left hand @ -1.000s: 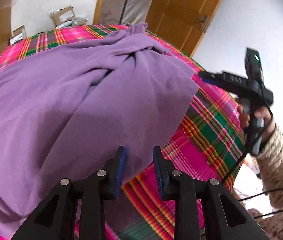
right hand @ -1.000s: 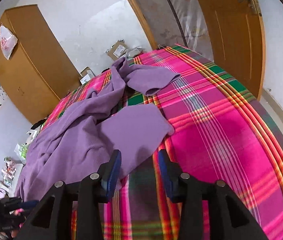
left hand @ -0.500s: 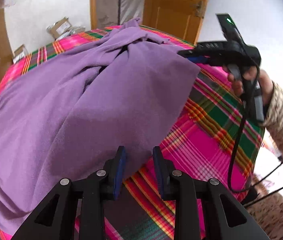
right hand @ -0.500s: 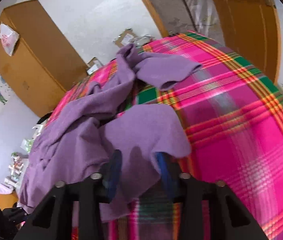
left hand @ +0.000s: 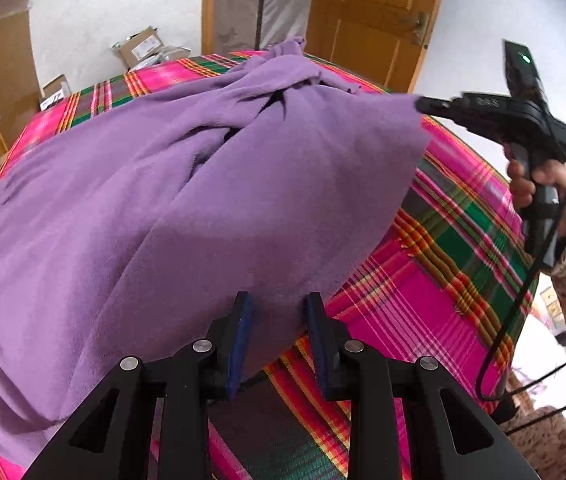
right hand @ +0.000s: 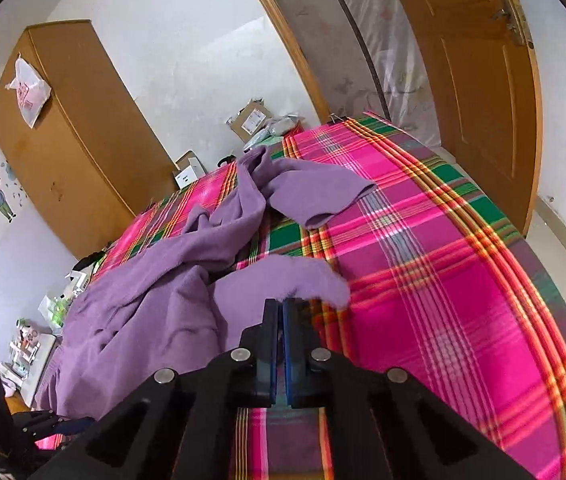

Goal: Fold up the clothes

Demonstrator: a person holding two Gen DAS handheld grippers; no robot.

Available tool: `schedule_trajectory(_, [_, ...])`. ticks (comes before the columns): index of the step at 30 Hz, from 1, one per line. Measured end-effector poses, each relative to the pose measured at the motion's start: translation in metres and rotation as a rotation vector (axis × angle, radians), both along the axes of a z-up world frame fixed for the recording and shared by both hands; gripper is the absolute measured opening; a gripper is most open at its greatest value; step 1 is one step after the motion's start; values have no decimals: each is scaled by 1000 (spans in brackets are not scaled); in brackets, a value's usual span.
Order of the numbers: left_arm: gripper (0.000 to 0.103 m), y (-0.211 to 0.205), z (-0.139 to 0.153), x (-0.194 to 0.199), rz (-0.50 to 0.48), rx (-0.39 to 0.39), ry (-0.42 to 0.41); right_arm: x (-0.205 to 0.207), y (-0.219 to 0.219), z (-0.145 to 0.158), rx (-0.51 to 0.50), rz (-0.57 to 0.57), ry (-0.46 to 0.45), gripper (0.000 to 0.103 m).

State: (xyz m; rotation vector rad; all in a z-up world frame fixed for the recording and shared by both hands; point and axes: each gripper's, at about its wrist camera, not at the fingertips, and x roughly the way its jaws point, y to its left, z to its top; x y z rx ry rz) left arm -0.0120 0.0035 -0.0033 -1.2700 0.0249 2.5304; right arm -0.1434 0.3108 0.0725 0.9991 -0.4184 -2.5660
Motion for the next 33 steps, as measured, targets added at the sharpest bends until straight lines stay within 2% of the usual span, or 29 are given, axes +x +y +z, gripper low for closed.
schedule_trajectory(4, [29, -5, 0, 3, 28, 23, 0, 14, 5, 5, 43, -55, 39, 2])
schedule_trajectory(7, [29, -8, 0, 5, 41, 31, -2, 25, 20, 14, 3, -112, 61, 2])
schedule_trajectory(10, [29, -9, 0, 8, 44, 34, -3, 36, 35, 24, 12, -164, 91, 2])
schedule_trajectory(13, [29, -8, 1, 11, 42, 45, -4, 40, 40, 20, 39, -166, 64, 2])
schedule_trajectory(16, [29, 0, 2, 16, 17, 23, 4, 44, 41, 11, 54, -156, 30, 5])
schedule_trajectory(17, [29, 1, 2, 17, 12, 20, 6, 47, 44, 7, 37, -158, 16, 7])
schedule_trajectory(19, [29, 0, 3, 20, 10, 18, 7, 55, 47, 2, 13, -156, 2, 26])
schedule_trajectory(21, [29, -4, 3, 21, 22, 19, 6, 64, 45, -1, 16, -131, 8, 35])
schedule_trajectory(30, [29, -14, 2, 33, 49, -40, 9, 92, -29, -15, 325, 132, 98, 37])
schedule_trajectory(33, [29, -13, 2, 36, 43, -51, 13, 89, -50, -19, 422, 169, 118, 37])
